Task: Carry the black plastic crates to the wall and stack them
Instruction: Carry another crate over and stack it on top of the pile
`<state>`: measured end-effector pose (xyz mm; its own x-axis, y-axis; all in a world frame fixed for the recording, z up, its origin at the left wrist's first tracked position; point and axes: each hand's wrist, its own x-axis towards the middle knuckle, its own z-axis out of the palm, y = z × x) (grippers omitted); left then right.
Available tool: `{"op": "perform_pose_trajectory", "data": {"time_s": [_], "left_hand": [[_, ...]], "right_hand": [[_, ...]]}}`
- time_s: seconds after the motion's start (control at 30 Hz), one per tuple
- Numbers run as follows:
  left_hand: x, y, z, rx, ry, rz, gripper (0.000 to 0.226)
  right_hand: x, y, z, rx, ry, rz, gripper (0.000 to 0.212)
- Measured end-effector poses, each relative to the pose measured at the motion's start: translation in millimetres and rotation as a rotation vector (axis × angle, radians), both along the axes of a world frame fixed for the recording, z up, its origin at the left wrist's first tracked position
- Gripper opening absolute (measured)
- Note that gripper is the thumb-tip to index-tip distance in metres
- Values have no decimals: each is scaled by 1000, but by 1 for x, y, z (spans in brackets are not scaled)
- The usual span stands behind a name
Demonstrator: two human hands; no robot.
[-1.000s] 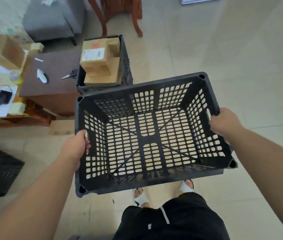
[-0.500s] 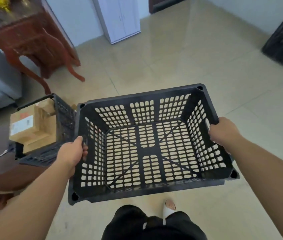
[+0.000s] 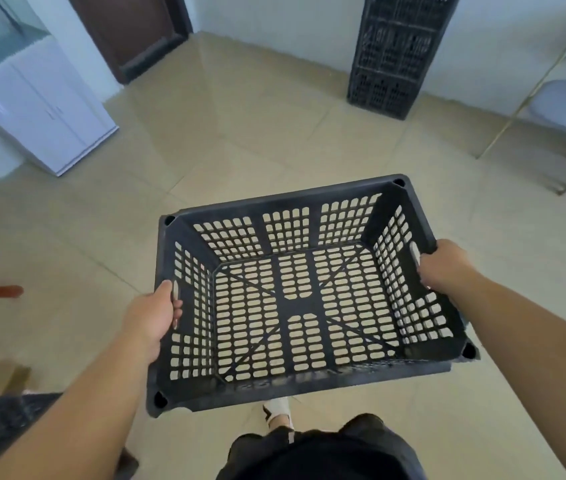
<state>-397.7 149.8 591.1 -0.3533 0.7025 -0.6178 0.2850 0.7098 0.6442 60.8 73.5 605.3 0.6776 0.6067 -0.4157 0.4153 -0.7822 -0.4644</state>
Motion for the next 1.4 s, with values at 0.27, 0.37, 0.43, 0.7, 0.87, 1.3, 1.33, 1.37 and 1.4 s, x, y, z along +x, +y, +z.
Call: {"op": "perform_pose_trajectory", "data": {"time_s": [0.27,0.37,0.43,0.7,0.87,1.3,1.33,1.37,1.4], "left_hand": [[90,163,17,119,15,-243,40],[137,219,22,142,35,-320,42],[171,256,26,153,40,-358,43],[277,388,63,207,68,-402,43],[310,468,76,235,54,-387,42],[380,749,96,206,-28,-493,46],[386,765,100,207,-33,-504,47],[394,786,103,207,-38,-518,47],[403,804,106,203,-37,-531,47]], "right_hand": [[58,43,13,13,5,-198,21],[90,70,20,17,11,-280,19],[113,94,25,23,24,-339,18],[202,212,56,58,34,-374,21],[234,295,77,82,19,-373,18],[280,540,118,142,-50,-428,19],[282,550,122,152,-51,-433,20],[286,564,124,157,-46,-452,19],[291,576,125,157,-38,-476,18]]}}
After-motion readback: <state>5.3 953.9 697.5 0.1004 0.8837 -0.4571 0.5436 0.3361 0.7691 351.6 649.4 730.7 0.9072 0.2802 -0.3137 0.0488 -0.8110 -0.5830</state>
